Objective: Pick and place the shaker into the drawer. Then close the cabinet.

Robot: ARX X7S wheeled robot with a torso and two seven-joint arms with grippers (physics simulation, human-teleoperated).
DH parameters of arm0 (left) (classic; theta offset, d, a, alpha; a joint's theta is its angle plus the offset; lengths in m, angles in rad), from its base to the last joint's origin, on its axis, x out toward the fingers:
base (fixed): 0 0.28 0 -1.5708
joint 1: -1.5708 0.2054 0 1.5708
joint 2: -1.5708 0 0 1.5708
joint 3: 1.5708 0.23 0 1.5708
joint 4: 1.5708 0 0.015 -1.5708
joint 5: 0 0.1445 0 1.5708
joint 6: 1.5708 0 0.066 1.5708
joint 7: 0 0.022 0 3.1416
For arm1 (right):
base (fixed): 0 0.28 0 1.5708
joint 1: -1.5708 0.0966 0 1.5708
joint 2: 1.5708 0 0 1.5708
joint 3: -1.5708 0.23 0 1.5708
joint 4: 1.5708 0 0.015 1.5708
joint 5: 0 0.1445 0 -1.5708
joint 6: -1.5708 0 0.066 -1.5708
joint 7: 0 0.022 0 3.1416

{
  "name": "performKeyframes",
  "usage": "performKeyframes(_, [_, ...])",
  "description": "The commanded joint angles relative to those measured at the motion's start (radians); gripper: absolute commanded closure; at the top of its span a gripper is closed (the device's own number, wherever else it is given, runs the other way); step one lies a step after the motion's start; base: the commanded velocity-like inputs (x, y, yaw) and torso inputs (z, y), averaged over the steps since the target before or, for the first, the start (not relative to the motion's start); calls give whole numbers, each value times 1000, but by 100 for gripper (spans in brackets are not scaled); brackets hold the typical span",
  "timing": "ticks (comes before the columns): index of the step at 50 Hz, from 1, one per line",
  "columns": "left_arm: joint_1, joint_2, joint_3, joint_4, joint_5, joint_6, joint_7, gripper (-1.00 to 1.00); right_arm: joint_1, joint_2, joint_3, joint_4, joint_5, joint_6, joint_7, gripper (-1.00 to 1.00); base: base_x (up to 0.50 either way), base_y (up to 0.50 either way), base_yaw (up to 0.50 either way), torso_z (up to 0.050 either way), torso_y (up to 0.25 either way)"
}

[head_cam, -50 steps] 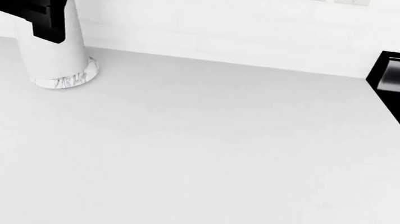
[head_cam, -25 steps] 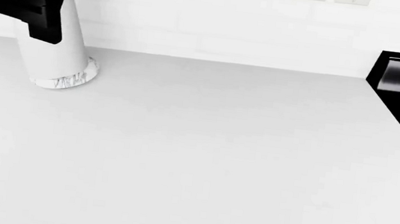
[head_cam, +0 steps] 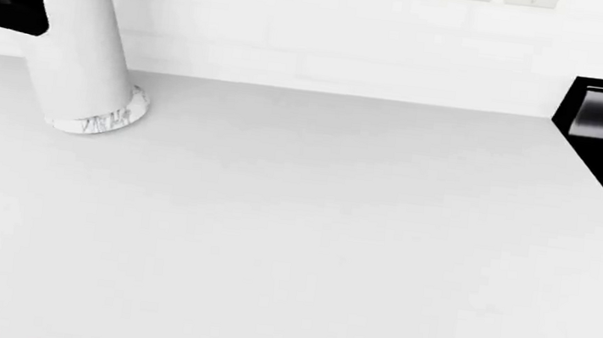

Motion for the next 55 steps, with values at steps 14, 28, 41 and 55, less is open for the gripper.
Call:
performKeyframes(14, [-314,3,25,-59,-201,-2,-137,-100,-207,36,47,-128,-70,4,-82,100,0,0,0,0,1])
performKeyframes(28, [-498,58,70,-163,-198,-72,-160,-100,-231,37,48,-139,-83,-11,-103,100,0,0,0,0,0])
performKeyframes(41, [-643,190,114,-309,-55,-156,-108,-100,-273,51,61,-164,-79,-18,-123,100,0,0,0,0,1])
performKeyframes(55, [-723,456,-122,-535,348,-420,-43,-100,-407,29,130,-213,-112,16,-193,100,0,0,0,0,0])
